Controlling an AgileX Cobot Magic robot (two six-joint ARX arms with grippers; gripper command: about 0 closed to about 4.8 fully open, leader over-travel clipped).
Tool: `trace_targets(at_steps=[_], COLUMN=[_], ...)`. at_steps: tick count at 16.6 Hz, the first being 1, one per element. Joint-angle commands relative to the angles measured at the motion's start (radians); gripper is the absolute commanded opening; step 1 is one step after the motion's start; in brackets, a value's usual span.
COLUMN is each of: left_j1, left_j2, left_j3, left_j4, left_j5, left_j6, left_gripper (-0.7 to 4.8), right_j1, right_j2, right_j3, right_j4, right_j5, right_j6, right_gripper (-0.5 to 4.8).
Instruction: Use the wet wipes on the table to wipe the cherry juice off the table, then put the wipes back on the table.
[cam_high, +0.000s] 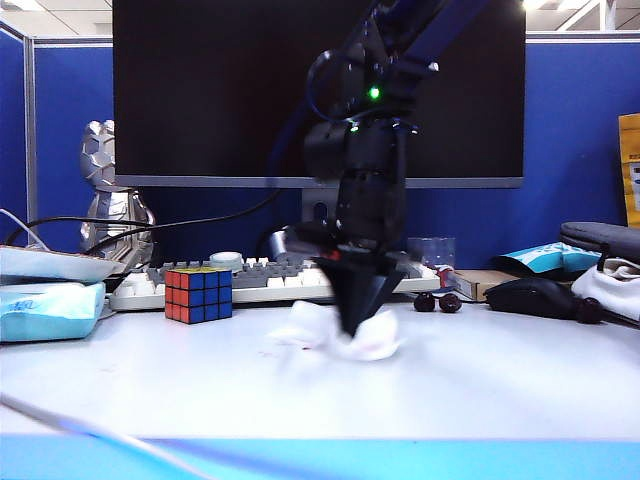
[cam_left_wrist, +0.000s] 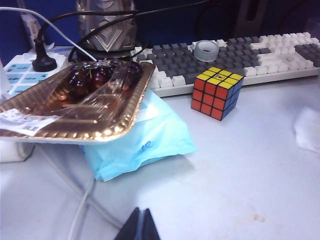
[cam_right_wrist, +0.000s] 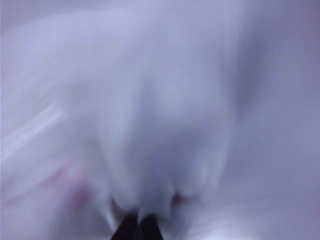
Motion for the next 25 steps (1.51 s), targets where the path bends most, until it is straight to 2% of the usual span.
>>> trace_targets(at_steps=[1,2,3,4,5,6,8,10,14,15,18,19,20,21,25], left_j1=[0.002,0.002,0.002,0.002,0.002,0.002,0.002,0.002,0.002,0.002,0.002,0.002,0.002,0.002,0.002], left_j2=[-0.003,-0.003,-0.003,-0.003,-0.003,-0.003,-0.003,-0.003,-0.003,-0.003,-0.003,-0.003,-0.003,-0.003,-0.003], left_j3=[-0.001,-0.001,-0.001,-0.001,-0.001,-0.001,-0.001,-0.001,-0.001,-0.001,-0.001,-0.001,-0.001,-0.001,-0.001], left_j4=[-0.011,-0.011,-0.011,-0.011,-0.011,-0.011,-0.011,-0.011,-0.011,-0.011,-0.011,-0.011,-0.011,-0.011,-0.011], left_j5=[0.004,0.004,0.004,0.004,0.004,0.004,0.004,0.004,0.004,0.004,0.004,0.004,0.005,0.004,0.004], left_j6=[-0.004,-0.003,-0.003,-0.003,-0.003,-0.004,-0.004,-0.004,-0.003,-0.004,-0.004,-0.003,-0.004,-0.003,-0.003], left_gripper=[-0.02,-0.02,-0.02,-0.02,-0.02,-0.02,-0.02,-0.02,-0.02,-0.02,-0.02,-0.02,-0.02,-0.02,-0.02], right_j1=[-0.019,-0.021,-0.021,-0.021,-0.017,-0.006,0.031,0.091,0.202,0.214,0.198,0.183,0.164,0.152,0.164], right_j2=[0.033,0.032,0.032,0.032,0.033,0.033,0.032,0.033,0.032,0.033,0.034,0.034,0.034,0.034,0.034], right_j3=[-0.015,-0.015,-0.015,-0.015,-0.016,-0.016,-0.016,-0.016,-0.016,-0.016,-0.016,-0.016,-0.015,-0.015,-0.015], right_j4=[0.047,0.032,-0.002,-0.065,-0.115,-0.120,-0.087,-0.069,-0.030,-0.012,0.090,0.127,0.160,0.176,0.183], right_j5=[0.325,0.361,0.354,0.270,0.088,-0.049,-0.191,-0.263,-0.224,-0.157,0.179,0.246,0.265,0.211,-0.175], right_j6=[0.011,0.011,0.010,-0.003,-0.029,-0.052,-0.103,-0.150,-0.171,-0.164,-0.072,-0.044,-0.025,-0.026,-0.054], right_gripper=[-0.01,-0.01,-0.01,-0.01,-0.01,-0.01,-0.01,-0.01,-0.01,-0.01,-0.01,-0.01,-0.01,-0.01,-0.01])
